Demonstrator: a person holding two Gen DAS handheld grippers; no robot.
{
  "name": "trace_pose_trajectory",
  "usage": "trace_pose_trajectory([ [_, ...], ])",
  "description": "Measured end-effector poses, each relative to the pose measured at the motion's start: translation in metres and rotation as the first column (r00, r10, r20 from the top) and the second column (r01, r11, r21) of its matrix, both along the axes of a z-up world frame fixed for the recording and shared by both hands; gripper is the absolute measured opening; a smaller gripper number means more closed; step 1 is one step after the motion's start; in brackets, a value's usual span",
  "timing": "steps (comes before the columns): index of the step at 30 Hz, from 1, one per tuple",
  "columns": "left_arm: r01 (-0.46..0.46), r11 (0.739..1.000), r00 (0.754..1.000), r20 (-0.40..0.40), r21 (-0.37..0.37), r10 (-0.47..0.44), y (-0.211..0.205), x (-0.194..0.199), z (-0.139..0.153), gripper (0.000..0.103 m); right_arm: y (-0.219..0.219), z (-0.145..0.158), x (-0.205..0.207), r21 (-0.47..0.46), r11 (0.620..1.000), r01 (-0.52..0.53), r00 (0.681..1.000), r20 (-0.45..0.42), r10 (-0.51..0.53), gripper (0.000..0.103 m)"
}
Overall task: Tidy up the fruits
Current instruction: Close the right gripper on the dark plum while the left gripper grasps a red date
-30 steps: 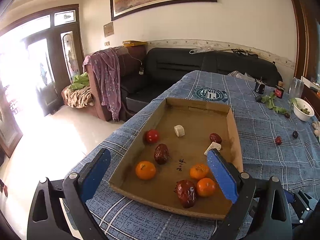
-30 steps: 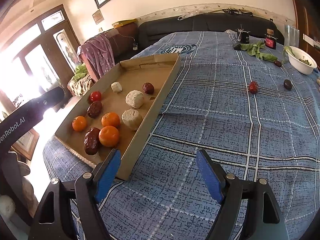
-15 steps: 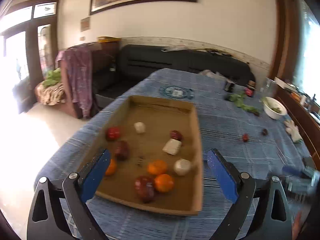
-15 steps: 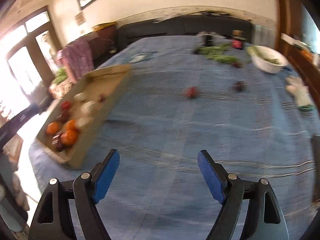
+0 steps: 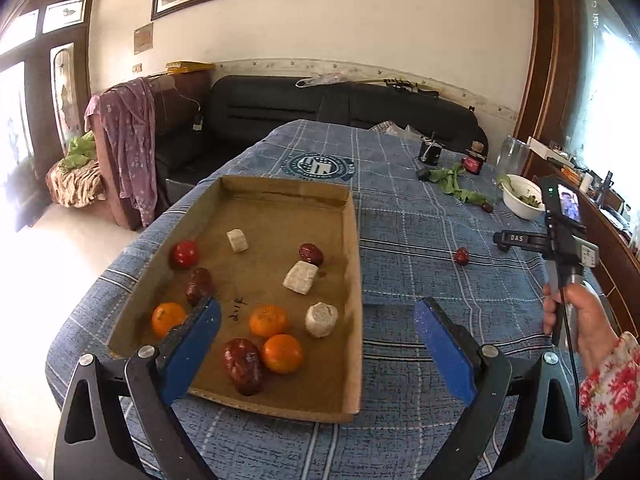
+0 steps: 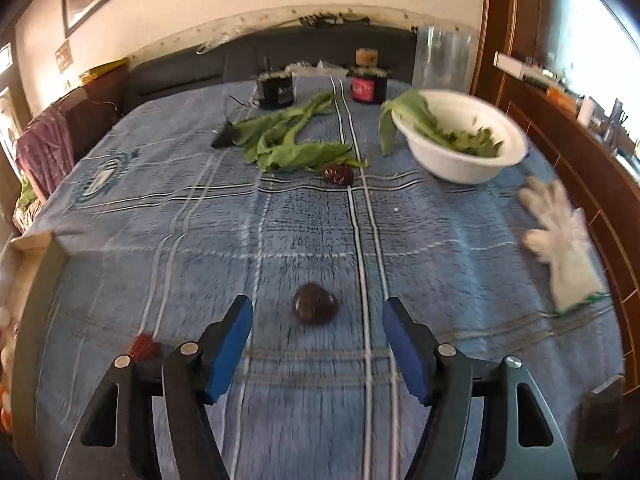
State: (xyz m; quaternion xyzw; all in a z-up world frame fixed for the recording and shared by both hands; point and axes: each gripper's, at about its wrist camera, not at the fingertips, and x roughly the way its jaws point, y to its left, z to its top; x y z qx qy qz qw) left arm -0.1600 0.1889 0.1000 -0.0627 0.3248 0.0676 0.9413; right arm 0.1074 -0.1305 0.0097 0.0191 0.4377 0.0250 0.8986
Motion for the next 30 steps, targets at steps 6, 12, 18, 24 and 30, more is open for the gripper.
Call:
trace_pose_trajectory([
  [6,-0.032,0.999,0.999,-0.001,-0.01,0.032,0.007,0.002,0.005,0.097,0.006,-0.006,0.005,-0.039,0.999,0.002,1.0,0.003,-0.002,0.037],
  [12,-0.013,0.999,1.0,-0.015,-0.029,0.012,0.002,0.006,0.006,0.097,0.001,-0.006,-0.007,-0.028,1.0,-0.005,1.0,0.028,0.006,0.027],
  [18,-0.012,0.999,1.0,0.006,-0.032,0.012,0.0,0.002,0.013,0.097,-0.008,0.004,-0.032,0.071,0.997,-0.028,0.999,0.047,0.024,0.027],
  [24,0.035,0.998,0.999,-0.022,-0.047,-0.036,-0.012,0.014,0.005,0.097,-0.011,0.013,-0.068,0.169,0.982,-0.079,0.996,0.054,0.071,0.027],
  [30,0.135,0.982,0.985,-0.085,-0.134,-0.147,-0.036,0.044,-0.015,0.097,-0.009,0.015,-0.085,0.176,0.979,-0.102,0.992,0.086,0.088,0.027],
])
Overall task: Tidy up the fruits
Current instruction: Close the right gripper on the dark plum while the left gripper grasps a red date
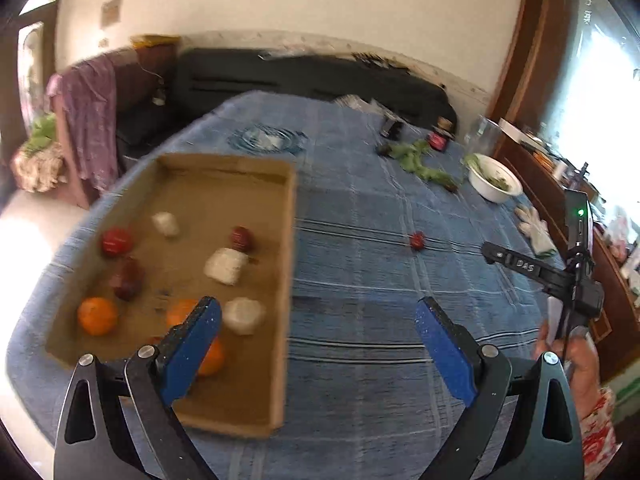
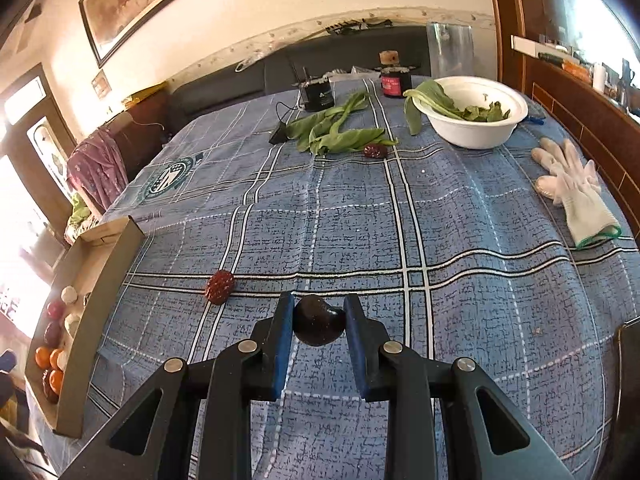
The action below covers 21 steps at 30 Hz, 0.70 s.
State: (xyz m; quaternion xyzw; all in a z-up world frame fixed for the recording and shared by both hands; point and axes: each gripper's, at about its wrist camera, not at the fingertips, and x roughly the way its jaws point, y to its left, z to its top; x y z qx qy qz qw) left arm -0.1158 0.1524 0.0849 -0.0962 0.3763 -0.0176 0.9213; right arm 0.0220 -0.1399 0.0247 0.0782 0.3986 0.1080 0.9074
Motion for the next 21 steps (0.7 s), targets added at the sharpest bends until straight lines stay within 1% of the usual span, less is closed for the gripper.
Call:
trace_pose_trajectory([
  [3,0.047,0.999,0.999,-0.009,-0.016,-0.047,-0.019,0.022,-0.012,0.097,-0.001,-0.007,0.001,0.004,1.0,-0.002,1.0,-0.011,0.002,0.027],
  [4,0.065,0.998,0.998,-0.015,-0.016,-0.065,-0.026,0.031,-0.017,0.095,-0.001,-0.009,0.002,-0.002,1.0,-0.004,1.0,-0.015,0.004,0.027],
  [5,0.086,0.996,0.996,-0.028,-0.014,-0.086,-0.035,0.042,-0.023,0.087,-0.001,-0.01,0.003,-0.008,1.0,-0.008,1.0,-0.017,0.007,0.027],
  [6,0.102,0.995,0.994,-0.044,-0.011,-0.102,-0.042,0.051,-0.028,0.082,-0.001,-0.011,0.003,-0.011,1.0,-0.009,1.0,-0.018,0.009,0.027],
  [7,0.118,0.993,0.991,-0.066,-0.01,-0.118,-0.05,0.062,-0.034,0.071,-0.001,-0.011,0.004,-0.008,1.0,-0.01,1.0,-0.018,0.01,0.027],
  [8,0.131,0.991,0.987,-0.088,-0.02,-0.133,-0.057,0.073,-0.04,0.063,-0.003,-0.011,0.005,0.001,1.0,-0.009,1.0,-0.017,0.009,0.027],
  [10,0.147,0.988,0.982,-0.111,-0.054,-0.152,-0.066,0.094,-0.049,0.061,-0.007,-0.01,0.005,0.023,1.0,-0.007,1.0,-0.021,0.007,0.027],
  [12,0.148,0.987,0.982,-0.109,-0.066,-0.155,-0.076,0.114,-0.055,0.061,-0.012,-0.01,0.006,0.043,0.999,0.003,1.0,-0.026,-0.002,0.027],
  [14,0.165,0.984,0.98,-0.1,-0.066,-0.171,-0.085,0.128,-0.058,0.061,-0.016,-0.011,0.008,0.057,0.998,0.011,0.999,-0.033,-0.009,0.027],
  [17,0.176,0.983,0.978,-0.103,-0.043,-0.18,-0.099,0.15,-0.064,0.061,-0.019,-0.011,0.009,0.077,0.997,0.019,0.999,-0.038,-0.016,0.027],
  [21,0.189,0.981,0.972,-0.13,-0.051,-0.194,-0.11,0.172,-0.075,0.06,-0.019,-0.011,0.011,0.075,0.997,0.023,0.999,-0.039,-0.02,0.027],
])
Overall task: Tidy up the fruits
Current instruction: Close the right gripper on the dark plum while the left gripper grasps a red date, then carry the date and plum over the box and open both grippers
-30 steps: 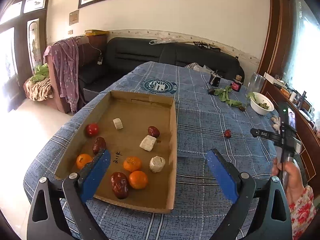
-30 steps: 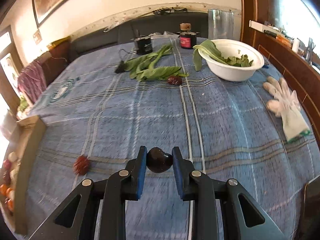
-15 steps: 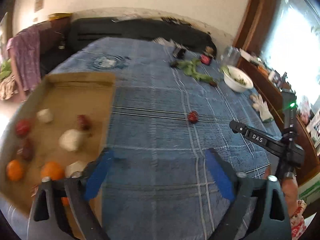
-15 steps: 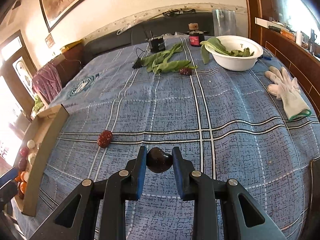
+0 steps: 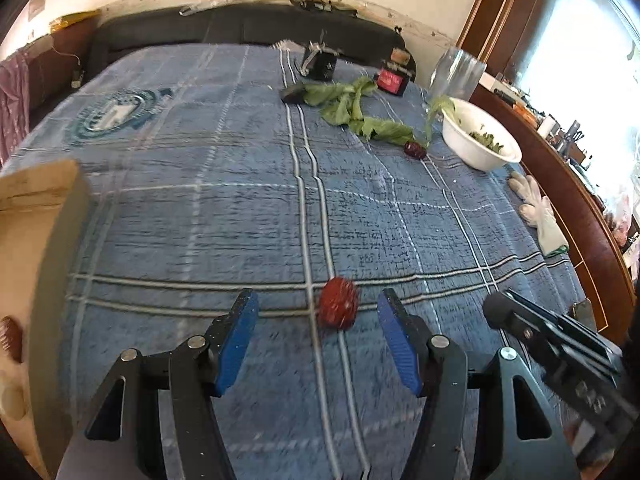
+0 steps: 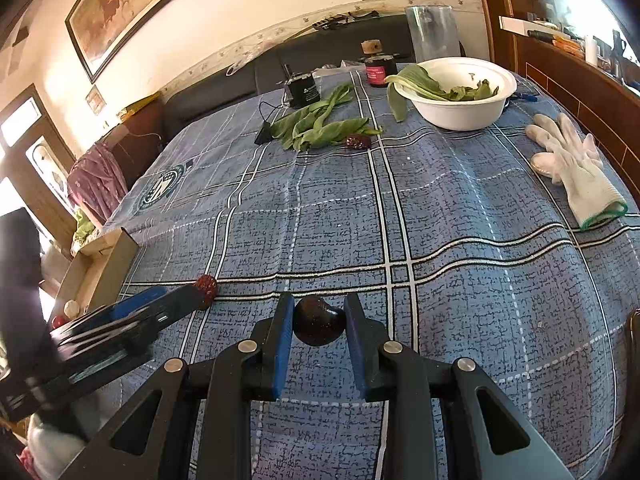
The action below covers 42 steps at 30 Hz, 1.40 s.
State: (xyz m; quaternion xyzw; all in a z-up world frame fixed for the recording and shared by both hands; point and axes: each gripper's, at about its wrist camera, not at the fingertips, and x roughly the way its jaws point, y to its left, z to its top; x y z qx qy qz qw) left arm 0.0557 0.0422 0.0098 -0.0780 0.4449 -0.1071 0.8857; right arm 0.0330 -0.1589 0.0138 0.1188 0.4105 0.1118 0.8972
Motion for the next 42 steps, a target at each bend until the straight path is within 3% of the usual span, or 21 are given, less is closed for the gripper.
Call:
trace_pose_trajectory([
  [1,0.002,1.0,1.0,0.02,0.023,-0.003,-0.004,0.002,0.001,0.057,0.001,0.0,0.0,-0.005,1.0,0.0,1.0,0.0,0.0,0.027],
  [2,0.009,0.999,1.0,0.021,0.044,-0.01,-0.008,0.004,0.0,0.043,0.001,0.0,0.001,-0.011,1.0,0.001,1.0,0.001,-0.001,0.027],
  [3,0.01,0.997,1.0,0.023,0.07,-0.012,-0.011,0.005,0.0,0.035,0.002,0.0,0.001,-0.015,1.0,0.0,1.0,0.001,0.0,0.027],
  [4,0.008,0.995,0.999,0.032,0.099,-0.011,-0.014,0.005,0.0,0.019,0.003,0.0,0.002,-0.016,1.0,-0.004,1.0,0.003,0.004,0.027],
  [8,-0.008,0.995,0.999,0.034,0.095,0.005,-0.009,0.0,0.0,0.019,0.006,0.0,0.0,-0.023,1.0,-0.014,1.0,0.013,0.014,0.027],
  [11,-0.025,0.999,0.999,0.035,0.048,0.023,0.004,-0.015,0.012,0.019,0.006,0.002,-0.002,-0.002,1.0,-0.027,0.999,0.026,0.027,0.027],
  [18,-0.068,0.997,0.99,0.124,-0.028,0.071,0.059,-0.091,0.058,0.02,0.012,0.01,-0.012,0.044,0.996,-0.077,0.994,0.083,0.073,0.027],
  [23,-0.212,0.977,0.962,0.168,-0.033,0.214,0.135,-0.149,0.073,0.02,0.021,0.01,-0.017,0.031,0.996,-0.08,0.993,0.087,0.077,0.028],
  [27,-0.343,0.939,0.925,0.157,-0.041,0.345,0.198,-0.179,0.072,0.02,0.037,0.022,-0.025,0.025,0.995,-0.094,0.992,0.091,0.091,0.028],
  [30,-0.418,0.907,0.894,0.157,-0.052,0.421,0.235,-0.194,0.068,0.02,0.064,0.038,-0.039,0.049,0.988,-0.149,0.984,0.102,0.144,0.028],
  [33,-0.444,0.892,0.88,0.145,-0.088,0.452,0.256,-0.202,0.061,0.02,0.106,0.054,-0.051,0.052,0.969,-0.242,0.966,0.108,0.236,0.028],
  [42,-0.422,0.901,0.896,0.106,-0.103,0.432,0.266,-0.199,0.038,0.02,0.244,0.059,-0.056,0.009,0.882,-0.47,0.882,0.053,0.469,0.028],
])
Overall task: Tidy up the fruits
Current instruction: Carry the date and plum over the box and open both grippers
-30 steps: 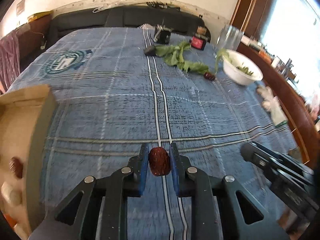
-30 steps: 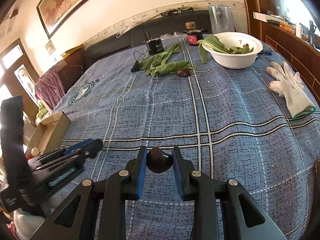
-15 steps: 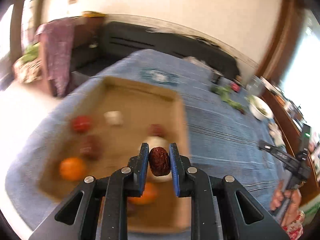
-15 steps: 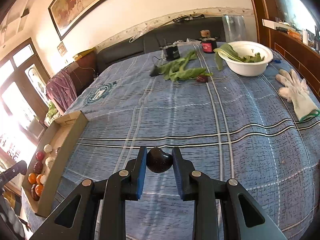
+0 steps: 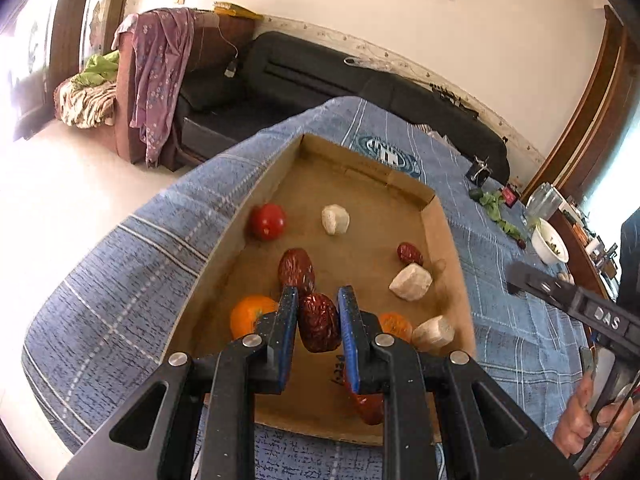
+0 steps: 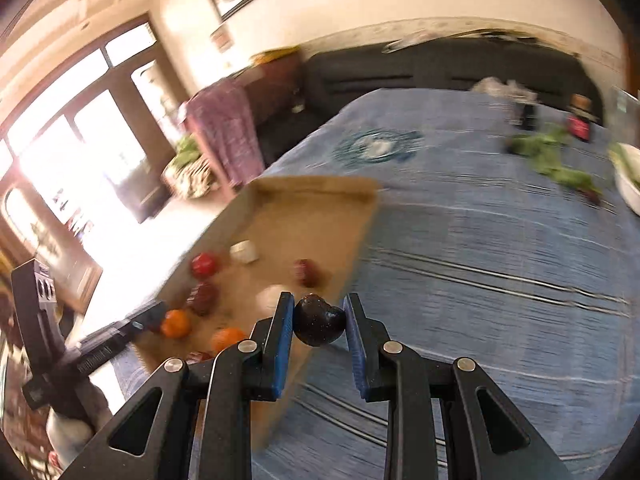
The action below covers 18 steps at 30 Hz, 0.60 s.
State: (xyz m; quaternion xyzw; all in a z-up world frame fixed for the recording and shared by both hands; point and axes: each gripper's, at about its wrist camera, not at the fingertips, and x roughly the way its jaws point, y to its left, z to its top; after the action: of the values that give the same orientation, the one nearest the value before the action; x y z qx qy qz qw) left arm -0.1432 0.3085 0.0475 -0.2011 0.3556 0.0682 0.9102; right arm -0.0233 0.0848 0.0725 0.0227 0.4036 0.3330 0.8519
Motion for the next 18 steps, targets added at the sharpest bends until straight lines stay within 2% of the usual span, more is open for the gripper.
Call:
trace_pose_trajectory([
  [6,0.015,1.0,1.0,0.003,0.005,-0.015,-0.004,0.0,-0.006,0.02,0.066,-0.023,0.013,-0.02,0.996,-0.089,0.993,-0.076,0.087,0.029],
  [12,-0.003,0.999,1.0,0.017,0.047,0.002,-0.001,-0.009,-0.002,0.021,0.093,-0.044,0.027,-0.011,0.994,-0.109,0.983,-0.15,0.106,0.029],
  [13,-0.009,0.998,1.0,0.019,0.055,0.008,0.0,-0.01,-0.001,0.024,0.095,-0.046,0.028,-0.004,0.994,-0.112,0.981,-0.159,0.11,0.029],
  [15,-0.024,0.997,0.999,0.029,0.067,0.022,0.001,-0.013,0.003,0.036,0.095,-0.049,0.03,0.009,0.994,-0.112,0.978,-0.174,0.112,0.029],
  [17,-0.041,0.996,0.998,0.044,0.081,0.037,0.001,-0.018,0.009,0.052,0.093,-0.051,0.03,0.017,0.994,-0.107,0.978,-0.178,0.109,0.034],
  [18,-0.049,0.995,0.998,0.049,0.091,0.045,0.001,-0.019,0.011,0.054,0.092,-0.05,0.029,0.025,0.994,-0.105,0.978,-0.177,0.107,0.041],
])
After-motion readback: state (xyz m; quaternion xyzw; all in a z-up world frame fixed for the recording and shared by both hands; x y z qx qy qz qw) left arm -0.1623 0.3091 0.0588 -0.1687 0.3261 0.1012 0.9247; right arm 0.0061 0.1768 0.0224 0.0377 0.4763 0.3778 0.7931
